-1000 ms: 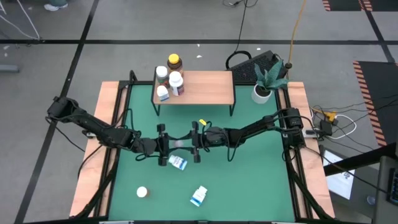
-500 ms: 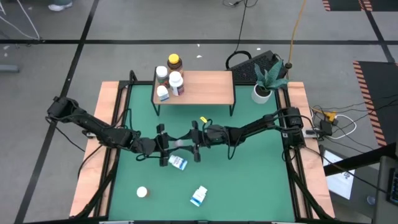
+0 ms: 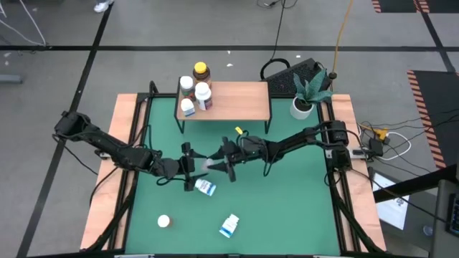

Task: Pick and place medicine bottles onto shelf by color
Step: Put the transparent medicine bottle on the shelf

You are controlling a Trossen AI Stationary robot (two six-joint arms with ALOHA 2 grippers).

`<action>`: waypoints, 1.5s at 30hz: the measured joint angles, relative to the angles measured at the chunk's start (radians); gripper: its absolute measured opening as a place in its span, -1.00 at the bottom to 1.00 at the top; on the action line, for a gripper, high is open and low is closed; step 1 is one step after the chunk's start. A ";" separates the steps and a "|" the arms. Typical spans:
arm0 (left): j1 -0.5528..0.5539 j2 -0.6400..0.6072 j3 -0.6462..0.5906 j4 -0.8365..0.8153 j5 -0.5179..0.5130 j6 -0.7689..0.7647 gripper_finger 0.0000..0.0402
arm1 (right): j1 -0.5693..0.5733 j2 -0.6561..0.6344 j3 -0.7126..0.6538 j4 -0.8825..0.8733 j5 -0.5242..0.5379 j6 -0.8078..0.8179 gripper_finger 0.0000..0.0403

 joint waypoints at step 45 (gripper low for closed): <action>0.138 -0.006 0.000 0.443 0.180 0.816 0.11 | -0.066 -0.002 -0.142 0.606 -0.054 0.803 -0.22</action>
